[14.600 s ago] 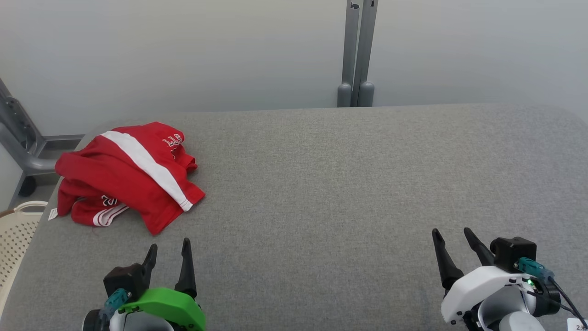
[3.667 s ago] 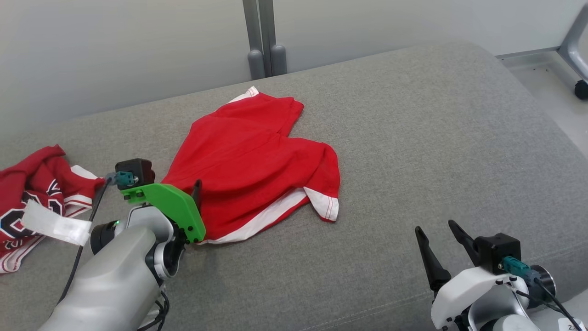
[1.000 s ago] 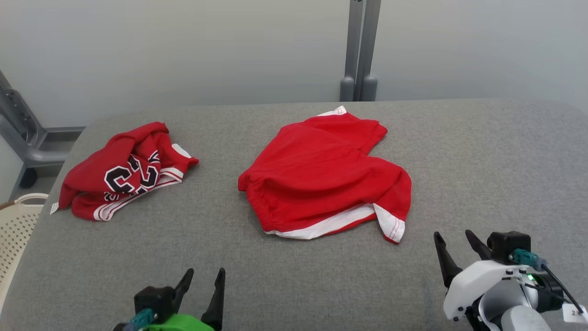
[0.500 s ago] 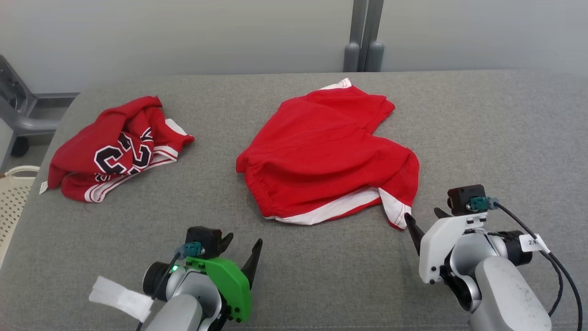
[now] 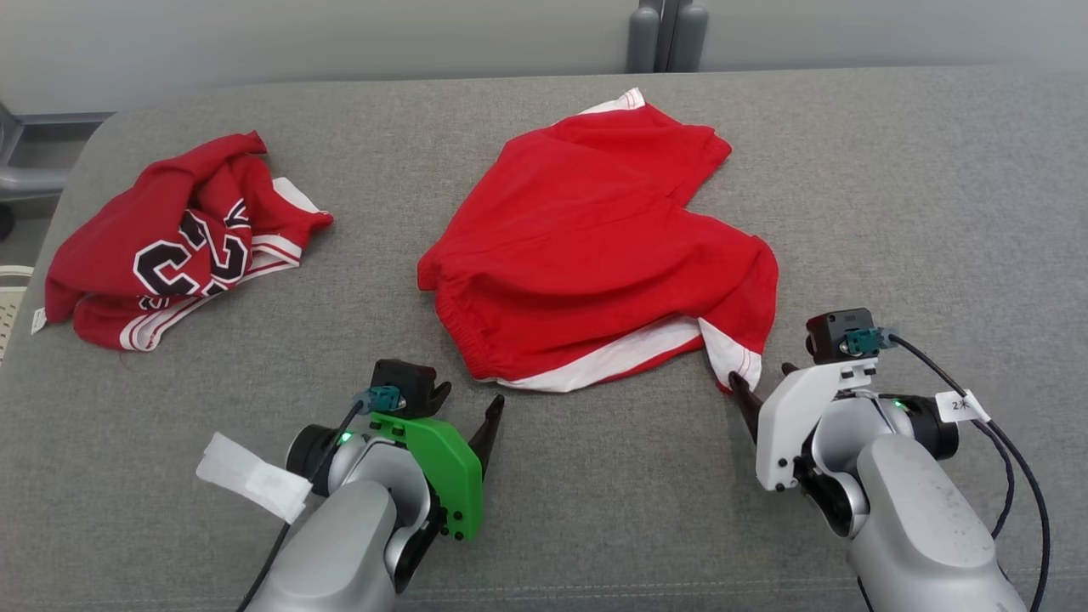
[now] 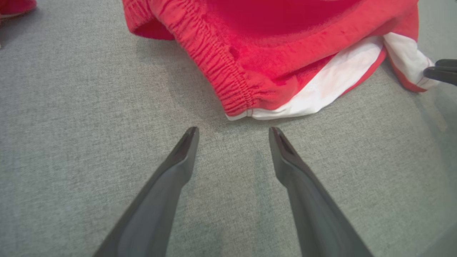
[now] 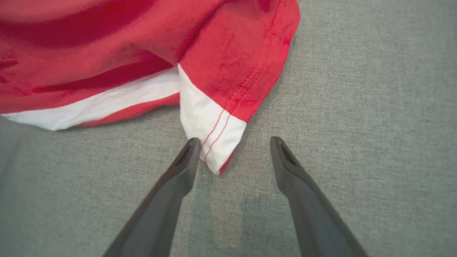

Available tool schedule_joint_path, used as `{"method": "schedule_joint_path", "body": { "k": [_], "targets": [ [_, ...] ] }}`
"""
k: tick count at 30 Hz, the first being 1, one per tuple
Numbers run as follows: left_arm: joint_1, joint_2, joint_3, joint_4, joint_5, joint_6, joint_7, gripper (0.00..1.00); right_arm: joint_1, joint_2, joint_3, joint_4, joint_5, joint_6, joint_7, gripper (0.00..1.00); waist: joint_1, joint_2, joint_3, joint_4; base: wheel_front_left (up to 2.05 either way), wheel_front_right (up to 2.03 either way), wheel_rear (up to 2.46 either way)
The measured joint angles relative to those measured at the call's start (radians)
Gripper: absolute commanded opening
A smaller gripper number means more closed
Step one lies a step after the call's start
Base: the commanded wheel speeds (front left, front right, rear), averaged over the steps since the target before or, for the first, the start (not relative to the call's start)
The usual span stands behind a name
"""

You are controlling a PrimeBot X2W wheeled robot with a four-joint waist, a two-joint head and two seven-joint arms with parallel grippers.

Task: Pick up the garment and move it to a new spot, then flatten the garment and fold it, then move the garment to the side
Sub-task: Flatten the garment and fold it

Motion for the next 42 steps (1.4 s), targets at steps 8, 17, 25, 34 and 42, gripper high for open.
{"method": "schedule_joint_path", "body": {
  "k": [8,17,25,34,42],
  "targets": [
    [-0.051,-0.011,-0.069,0.065,-0.069,-0.001,-0.039,1.0,-0.03,0.0,0.031,0.07,0.024,0.0,-0.042,1.0,0.0,0.0,0.019,-0.013,0.0,0.0,0.0],
    [-0.116,-0.013,-0.106,0.133,-0.107,-0.001,-0.068,1.0,-0.079,0.0,0.056,0.118,0.056,0.0,-0.068,1.0,0.0,0.0,0.053,-0.012,0.0,0.0,0.0],
    [-0.149,-0.014,-0.141,0.16,-0.145,-0.001,-0.091,0.38,-0.09,-0.001,0.078,0.131,0.082,0.0,-0.07,0.96,0.0,0.0,0.063,-0.004,0.0,0.0,0.0],
    [-0.162,-0.014,-0.195,0.165,-0.193,-0.001,-0.098,0.0,-0.092,0.0,0.079,0.15,0.087,0.0,-0.077,0.0,0.0,0.0,0.056,-0.003,0.0,0.0,0.0],
    [-0.162,0.001,-0.198,0.116,-0.274,-0.001,-0.144,0.0,-0.092,0.0,0.054,0.122,0.1,0.0,-0.115,0.0,0.0,0.0,0.024,0.0,0.0,0.0,0.0]
  ]
}}
